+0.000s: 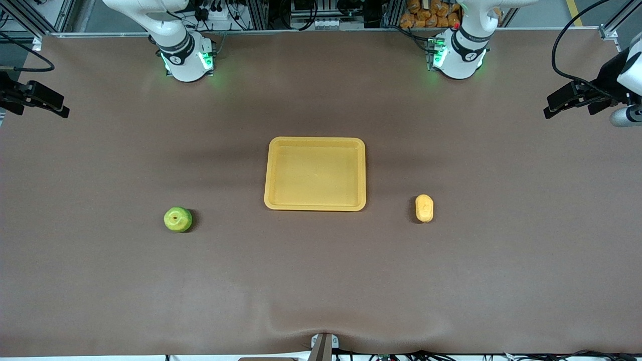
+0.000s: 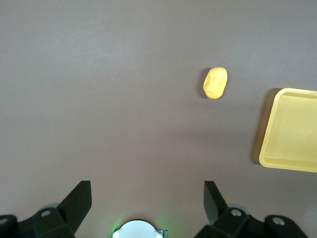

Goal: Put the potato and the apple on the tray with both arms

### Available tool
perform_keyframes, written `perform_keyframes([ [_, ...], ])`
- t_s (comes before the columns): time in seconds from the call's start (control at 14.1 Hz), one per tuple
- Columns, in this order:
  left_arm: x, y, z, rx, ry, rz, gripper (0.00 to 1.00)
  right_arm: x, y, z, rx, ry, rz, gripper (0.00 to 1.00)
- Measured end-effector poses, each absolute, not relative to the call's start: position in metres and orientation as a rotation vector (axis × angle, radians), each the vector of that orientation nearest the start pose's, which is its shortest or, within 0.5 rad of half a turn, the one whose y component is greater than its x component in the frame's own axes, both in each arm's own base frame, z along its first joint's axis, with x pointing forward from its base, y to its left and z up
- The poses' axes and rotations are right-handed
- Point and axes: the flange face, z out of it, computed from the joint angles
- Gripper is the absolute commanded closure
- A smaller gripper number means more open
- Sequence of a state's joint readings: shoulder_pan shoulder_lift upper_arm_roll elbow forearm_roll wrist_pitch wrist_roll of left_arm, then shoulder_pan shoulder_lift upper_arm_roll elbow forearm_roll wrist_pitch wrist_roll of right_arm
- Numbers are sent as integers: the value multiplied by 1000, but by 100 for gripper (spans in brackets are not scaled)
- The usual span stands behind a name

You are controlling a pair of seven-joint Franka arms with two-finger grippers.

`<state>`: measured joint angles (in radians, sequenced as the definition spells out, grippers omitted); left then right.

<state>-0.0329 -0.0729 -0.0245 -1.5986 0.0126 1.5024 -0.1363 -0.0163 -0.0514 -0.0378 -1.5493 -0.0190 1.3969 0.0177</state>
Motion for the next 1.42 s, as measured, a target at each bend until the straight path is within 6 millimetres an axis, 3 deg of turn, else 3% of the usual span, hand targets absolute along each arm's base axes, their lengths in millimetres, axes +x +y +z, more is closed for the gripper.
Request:
perform_keyframes([
  [0.42,524,-29,644,-3122,-126,35,0,518,-32,649,-3150,120,163,0],
  [0.99,523,-22,643,-3119,-146,75,0,516,-59,647,-3142,202,171,0],
  [1.42,525,-26,633,-3115,-133,124,0,524,-61,609,-3133,202,270,0],
])
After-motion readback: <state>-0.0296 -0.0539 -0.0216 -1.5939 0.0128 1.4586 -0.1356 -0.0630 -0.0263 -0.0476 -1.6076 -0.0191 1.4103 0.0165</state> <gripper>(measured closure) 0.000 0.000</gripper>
